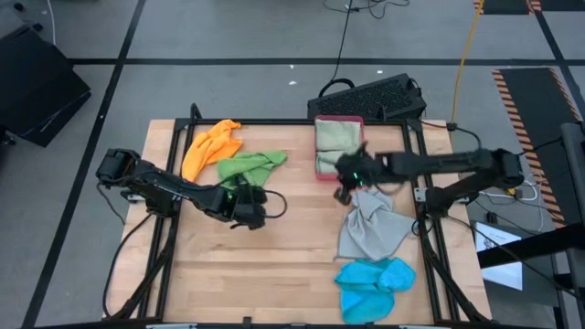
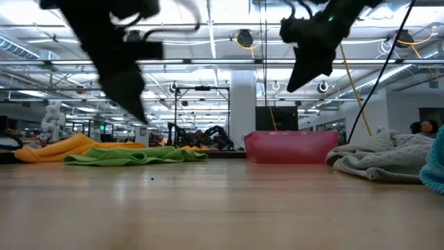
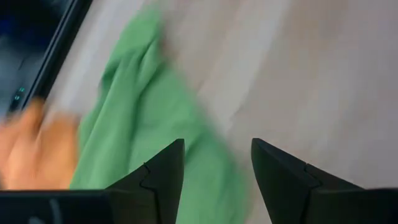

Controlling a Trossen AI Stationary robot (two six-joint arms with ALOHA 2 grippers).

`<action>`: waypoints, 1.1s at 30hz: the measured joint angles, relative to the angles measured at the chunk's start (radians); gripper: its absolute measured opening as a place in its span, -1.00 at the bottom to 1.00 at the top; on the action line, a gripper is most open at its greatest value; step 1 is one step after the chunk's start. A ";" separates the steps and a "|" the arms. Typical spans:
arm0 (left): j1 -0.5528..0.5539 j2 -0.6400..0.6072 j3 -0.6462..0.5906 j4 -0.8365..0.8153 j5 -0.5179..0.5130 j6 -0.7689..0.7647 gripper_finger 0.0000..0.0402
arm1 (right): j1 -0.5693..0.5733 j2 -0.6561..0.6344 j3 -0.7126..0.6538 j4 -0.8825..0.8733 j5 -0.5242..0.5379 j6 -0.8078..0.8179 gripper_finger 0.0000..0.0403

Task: Fold microfiber towels
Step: Fold the dark green microfiber cloth

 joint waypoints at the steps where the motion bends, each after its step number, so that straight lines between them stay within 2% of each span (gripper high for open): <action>1: -0.004 0.000 -0.016 -0.052 -0.011 -0.076 -0.06 | 0.035 -0.010 -0.023 0.035 0.000 0.015 -0.99; 3: -0.016 0.000 -0.056 -0.099 -0.012 -0.206 -0.06 | 0.096 -0.025 -0.075 0.111 0.001 0.036 -0.99; 8: -0.061 0.001 -0.158 -0.094 0.058 -0.429 -0.06 | 0.207 -0.027 -0.201 0.314 0.059 0.030 -0.99; 15: -0.112 0.001 -0.192 -0.078 0.036 -0.548 -0.06 | 0.298 -0.027 -0.350 0.574 0.166 -0.023 -0.99; 18: -0.112 0.000 -0.192 -0.073 0.032 -0.534 -0.06 | 0.329 -0.018 -0.411 0.714 0.179 -0.075 -0.99; 26: -0.092 0.000 -0.192 -0.039 -0.072 -0.388 -0.06 | 0.392 -0.017 -0.550 1.029 0.185 -0.139 -0.99; 33: -0.024 0.000 -0.265 0.225 -0.004 -0.215 -0.06 | 0.442 -0.017 -0.571 1.070 0.184 -0.152 -0.99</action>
